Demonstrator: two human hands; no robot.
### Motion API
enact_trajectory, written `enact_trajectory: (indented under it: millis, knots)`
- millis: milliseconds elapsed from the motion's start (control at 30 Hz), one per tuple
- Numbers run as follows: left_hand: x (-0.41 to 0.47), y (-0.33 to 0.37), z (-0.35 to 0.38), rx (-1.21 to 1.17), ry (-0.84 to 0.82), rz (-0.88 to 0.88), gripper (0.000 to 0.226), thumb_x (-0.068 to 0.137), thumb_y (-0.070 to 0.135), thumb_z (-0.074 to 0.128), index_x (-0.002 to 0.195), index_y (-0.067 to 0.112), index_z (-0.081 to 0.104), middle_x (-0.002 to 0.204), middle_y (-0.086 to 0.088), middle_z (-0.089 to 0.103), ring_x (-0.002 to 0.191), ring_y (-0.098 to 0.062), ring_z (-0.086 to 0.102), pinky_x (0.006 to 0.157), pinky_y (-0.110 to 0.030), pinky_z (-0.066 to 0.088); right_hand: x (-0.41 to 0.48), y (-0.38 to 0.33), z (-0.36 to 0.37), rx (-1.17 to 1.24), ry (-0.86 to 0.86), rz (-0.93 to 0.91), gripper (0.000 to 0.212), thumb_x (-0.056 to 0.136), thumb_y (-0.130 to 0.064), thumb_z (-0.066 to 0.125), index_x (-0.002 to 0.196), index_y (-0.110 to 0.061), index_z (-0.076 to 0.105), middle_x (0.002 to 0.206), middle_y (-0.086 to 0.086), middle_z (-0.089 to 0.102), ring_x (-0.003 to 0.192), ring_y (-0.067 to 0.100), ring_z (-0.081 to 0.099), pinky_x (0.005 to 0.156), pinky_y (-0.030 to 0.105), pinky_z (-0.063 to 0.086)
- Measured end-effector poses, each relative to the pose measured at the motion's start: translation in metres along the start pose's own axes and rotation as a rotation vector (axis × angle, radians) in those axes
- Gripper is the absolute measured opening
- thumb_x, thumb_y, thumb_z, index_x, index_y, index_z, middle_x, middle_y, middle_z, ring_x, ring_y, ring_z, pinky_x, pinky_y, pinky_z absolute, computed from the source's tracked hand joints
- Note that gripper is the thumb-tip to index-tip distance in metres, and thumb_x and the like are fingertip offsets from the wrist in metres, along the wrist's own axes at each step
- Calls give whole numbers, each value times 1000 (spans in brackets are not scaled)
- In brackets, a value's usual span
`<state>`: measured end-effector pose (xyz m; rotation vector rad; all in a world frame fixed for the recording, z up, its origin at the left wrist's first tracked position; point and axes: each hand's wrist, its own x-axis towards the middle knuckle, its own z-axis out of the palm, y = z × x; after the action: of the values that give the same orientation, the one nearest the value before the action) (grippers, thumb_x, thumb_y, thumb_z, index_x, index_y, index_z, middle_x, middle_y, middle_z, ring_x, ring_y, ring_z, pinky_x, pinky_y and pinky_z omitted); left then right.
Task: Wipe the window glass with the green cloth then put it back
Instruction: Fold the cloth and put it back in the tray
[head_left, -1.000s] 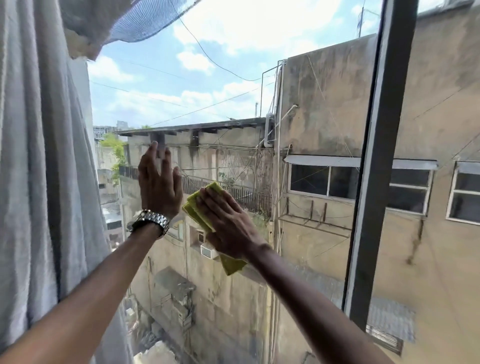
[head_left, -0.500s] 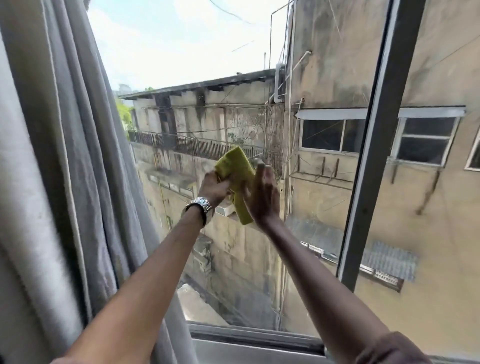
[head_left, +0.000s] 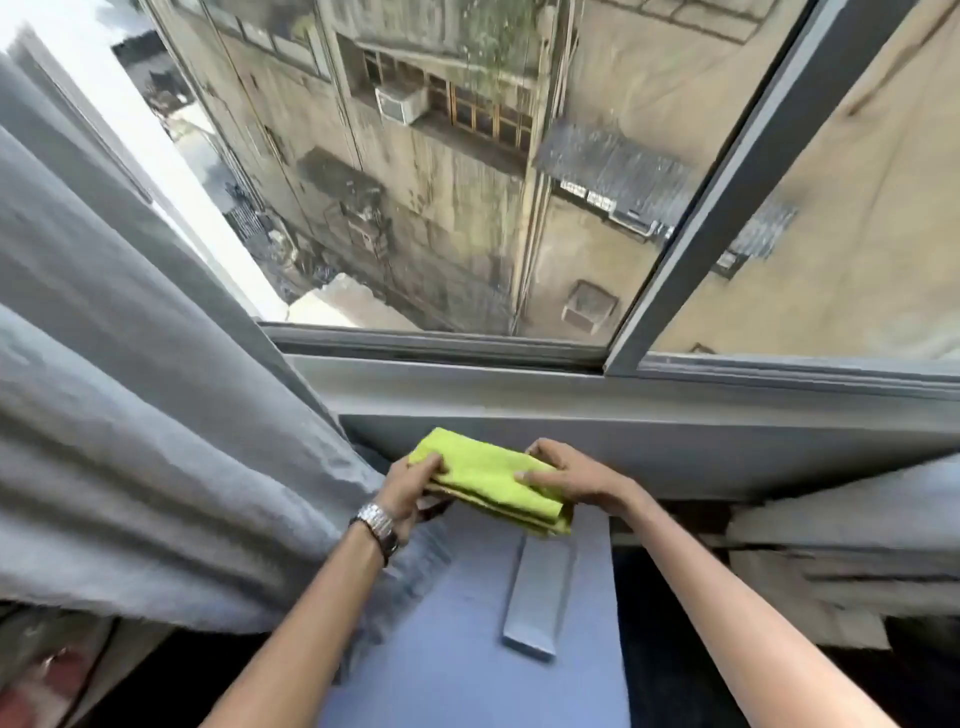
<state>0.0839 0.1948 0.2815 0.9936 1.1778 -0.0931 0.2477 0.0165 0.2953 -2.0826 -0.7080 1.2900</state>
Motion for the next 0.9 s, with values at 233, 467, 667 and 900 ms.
enact_trajectory:
  millis: [233, 467, 667, 900]
  knots:
    - [88, -247, 46, -100, 55, -490, 4, 84, 13, 67, 83, 17, 67, 63, 6, 70, 70, -13, 64, 64, -25, 54, 73, 194, 41, -44, 1, 381, 38, 84, -12, 79, 108, -21, 51, 90, 4, 55, 75, 16, 56, 55, 25, 45]
    - [161, -376, 125, -340, 141, -671, 11, 84, 1, 75, 88, 7, 66, 86, -15, 69, 74, -28, 64, 47, -27, 59, 166, 298, 93, -304, 62, 188, 31, 84, -4, 76, 104, -7, 53, 91, 16, 61, 83, 31, 57, 66, 37, 43]
    - [188, -416, 153, -290, 271, -624, 20, 79, 0, 81, 78, 3, 62, 91, -17, 70, 83, -32, 67, 56, -38, 64, 176, 349, 135, -650, 96, -34, 12, 98, -4, 52, 106, -4, 62, 113, 19, 56, 97, 35, 58, 82, 42, 50]
    - [175, -375, 132, 460, 145, -582, 58, 79, 60, 74, 93, 4, 72, 83, -11, 79, 78, -26, 77, 75, -39, 65, 151, 331, 135, -957, 159, -88, 27, 96, -9, 56, 121, -13, 63, 136, 14, 51, 127, 36, 46, 105, 51, 40]
